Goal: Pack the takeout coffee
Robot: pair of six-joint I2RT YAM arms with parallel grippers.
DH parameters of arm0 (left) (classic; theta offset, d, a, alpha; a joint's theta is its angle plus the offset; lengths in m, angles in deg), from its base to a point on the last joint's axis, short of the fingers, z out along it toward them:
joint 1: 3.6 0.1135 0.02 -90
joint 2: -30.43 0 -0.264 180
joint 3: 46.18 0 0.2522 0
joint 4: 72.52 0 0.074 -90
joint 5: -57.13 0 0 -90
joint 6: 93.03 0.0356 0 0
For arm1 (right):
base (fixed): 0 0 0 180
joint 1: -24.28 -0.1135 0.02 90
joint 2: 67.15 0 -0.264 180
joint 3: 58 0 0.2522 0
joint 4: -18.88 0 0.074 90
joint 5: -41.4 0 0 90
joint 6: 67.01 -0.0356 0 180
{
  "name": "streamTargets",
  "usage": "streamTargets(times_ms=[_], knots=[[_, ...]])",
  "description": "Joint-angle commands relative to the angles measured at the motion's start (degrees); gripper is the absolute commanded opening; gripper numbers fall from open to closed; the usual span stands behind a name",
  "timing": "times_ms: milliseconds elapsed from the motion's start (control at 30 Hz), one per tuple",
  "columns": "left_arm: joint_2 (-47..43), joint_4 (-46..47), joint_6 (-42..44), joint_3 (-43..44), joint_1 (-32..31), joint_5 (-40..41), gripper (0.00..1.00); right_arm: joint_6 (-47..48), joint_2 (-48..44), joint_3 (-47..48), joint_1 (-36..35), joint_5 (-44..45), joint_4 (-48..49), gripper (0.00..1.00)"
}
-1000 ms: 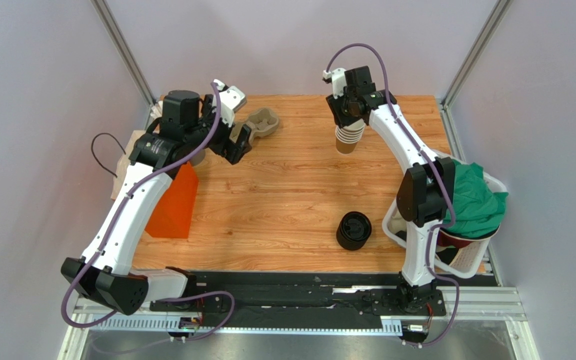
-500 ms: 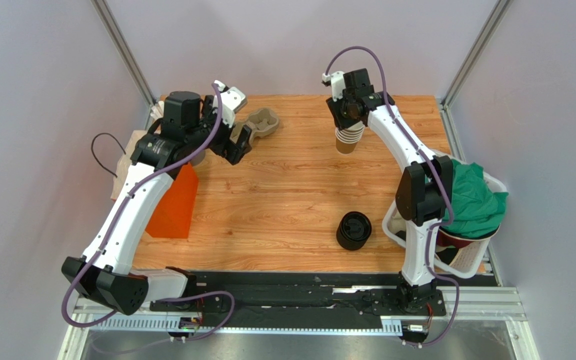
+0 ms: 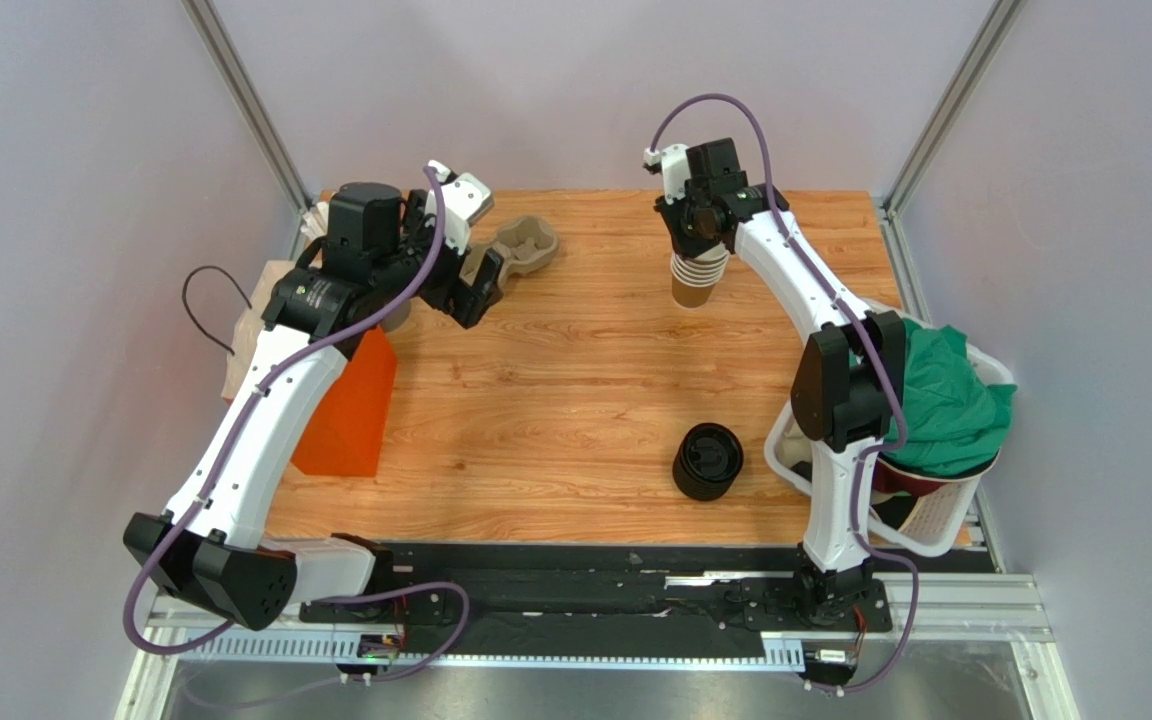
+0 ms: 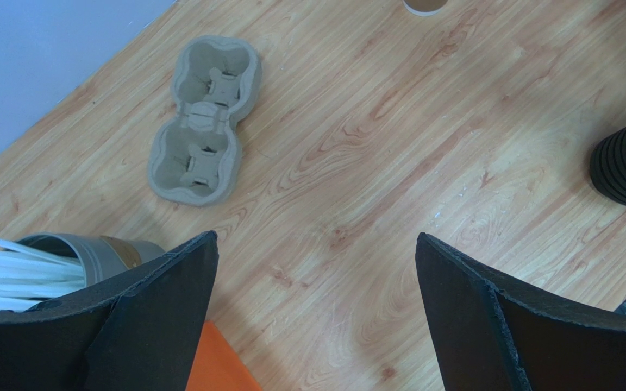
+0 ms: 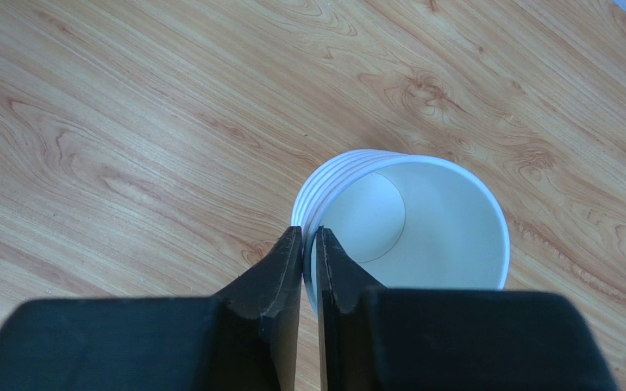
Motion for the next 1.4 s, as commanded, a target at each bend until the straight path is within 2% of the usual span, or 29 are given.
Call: streamTargets(times_ms=[0,467,833,1367], knots=[[-1.23,1.73,0.0,-0.16,-0.14,-0.08,0.99,-1.22,-1.3,-0.12,-0.3,-0.93,1.92,0.15],[-1.58,1.81,-0.09,-0.33,-0.14,0.27,0.99,-3.33,-2.35,1.55,-0.22,-4.18,-0.11,0.15],[-1.58,2.08,0.0,-0.77,-0.14,0.71,0.99,-3.42,-2.44,2.25,-0.22,-2.08,-0.02,0.0],[-0.7,2.08,-0.44,-0.24,-0.14,1.24,0.99,1.41,-2.44,4.8,-0.22,5.84,0.6,0.02]])
